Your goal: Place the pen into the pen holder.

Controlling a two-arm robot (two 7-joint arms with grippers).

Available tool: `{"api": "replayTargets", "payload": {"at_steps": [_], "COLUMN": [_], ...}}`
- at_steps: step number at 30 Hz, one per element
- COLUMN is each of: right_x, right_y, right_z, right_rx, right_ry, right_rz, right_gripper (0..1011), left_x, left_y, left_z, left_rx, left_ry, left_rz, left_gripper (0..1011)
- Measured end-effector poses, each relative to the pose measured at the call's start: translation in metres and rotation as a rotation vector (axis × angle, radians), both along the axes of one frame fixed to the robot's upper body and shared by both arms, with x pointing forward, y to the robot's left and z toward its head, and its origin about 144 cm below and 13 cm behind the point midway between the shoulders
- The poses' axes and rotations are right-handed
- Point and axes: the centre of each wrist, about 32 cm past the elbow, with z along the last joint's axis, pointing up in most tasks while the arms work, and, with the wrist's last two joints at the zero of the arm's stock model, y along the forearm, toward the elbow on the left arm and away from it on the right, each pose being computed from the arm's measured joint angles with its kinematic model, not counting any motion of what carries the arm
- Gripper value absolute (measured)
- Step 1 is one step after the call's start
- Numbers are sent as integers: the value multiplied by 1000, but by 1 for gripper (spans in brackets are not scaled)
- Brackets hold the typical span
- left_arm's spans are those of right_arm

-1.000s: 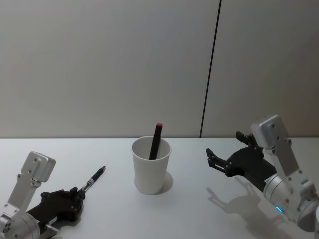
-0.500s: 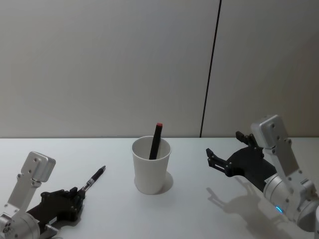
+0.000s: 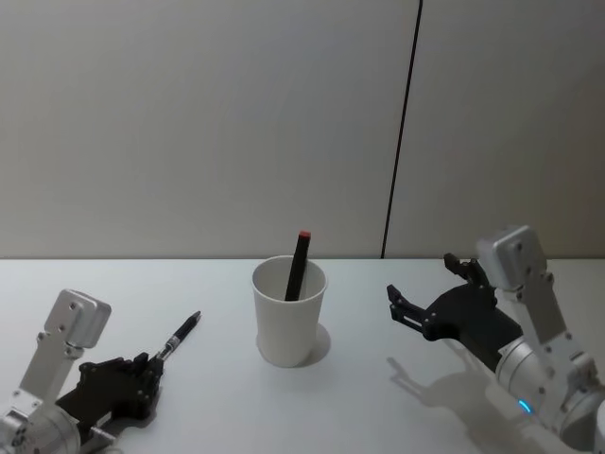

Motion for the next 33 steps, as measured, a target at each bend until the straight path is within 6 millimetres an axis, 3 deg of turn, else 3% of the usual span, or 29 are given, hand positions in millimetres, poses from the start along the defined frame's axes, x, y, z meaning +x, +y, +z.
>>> {"api": "replayTargets", "payload": {"at_steps": [19, 33], "right_x": [-44, -51], "right_y": [30, 34], "right_z": [-39, -44], "right_rx": [245, 287], "right_ry": [-46, -46], "right_rz": [-17, -27], "right_gripper": [1001, 1001], "left_x": [-29, -33], "left_y": [-36, -42], "left_z": [20, 24], "left_rx": [-10, -24], "left_ry": [-350, -404], "left_rz": [54, 61], "left_gripper": [197, 197]}}
